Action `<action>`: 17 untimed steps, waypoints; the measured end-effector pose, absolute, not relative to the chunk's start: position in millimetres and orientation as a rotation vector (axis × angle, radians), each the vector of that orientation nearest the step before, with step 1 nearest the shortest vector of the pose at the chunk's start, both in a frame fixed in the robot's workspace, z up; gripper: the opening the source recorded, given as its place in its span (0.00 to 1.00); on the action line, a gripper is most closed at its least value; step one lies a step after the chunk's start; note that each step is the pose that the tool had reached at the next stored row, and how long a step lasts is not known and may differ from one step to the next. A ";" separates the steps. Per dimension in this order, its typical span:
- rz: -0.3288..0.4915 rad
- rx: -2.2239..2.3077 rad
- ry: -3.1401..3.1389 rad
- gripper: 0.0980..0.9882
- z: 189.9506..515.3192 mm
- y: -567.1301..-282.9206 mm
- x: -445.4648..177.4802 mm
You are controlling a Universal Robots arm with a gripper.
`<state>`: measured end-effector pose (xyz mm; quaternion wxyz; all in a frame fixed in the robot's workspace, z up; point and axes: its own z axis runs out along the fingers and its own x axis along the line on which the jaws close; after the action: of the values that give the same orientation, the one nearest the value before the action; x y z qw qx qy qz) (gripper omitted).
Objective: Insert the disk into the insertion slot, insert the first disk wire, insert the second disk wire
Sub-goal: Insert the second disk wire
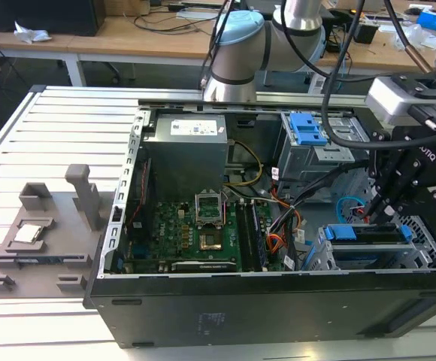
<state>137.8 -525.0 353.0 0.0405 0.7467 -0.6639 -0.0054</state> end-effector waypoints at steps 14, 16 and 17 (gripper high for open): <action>-0.046 2.250 -2.101 0.07 345.7 -528.5 138.0; -0.050 2.252 -2.103 0.07 344.7 -530.3 138.1; -0.050 2.253 -2.103 0.07 344.2 -531.8 138.2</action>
<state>138.2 -531.8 344.2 0.0296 0.7305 -0.6821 -0.0163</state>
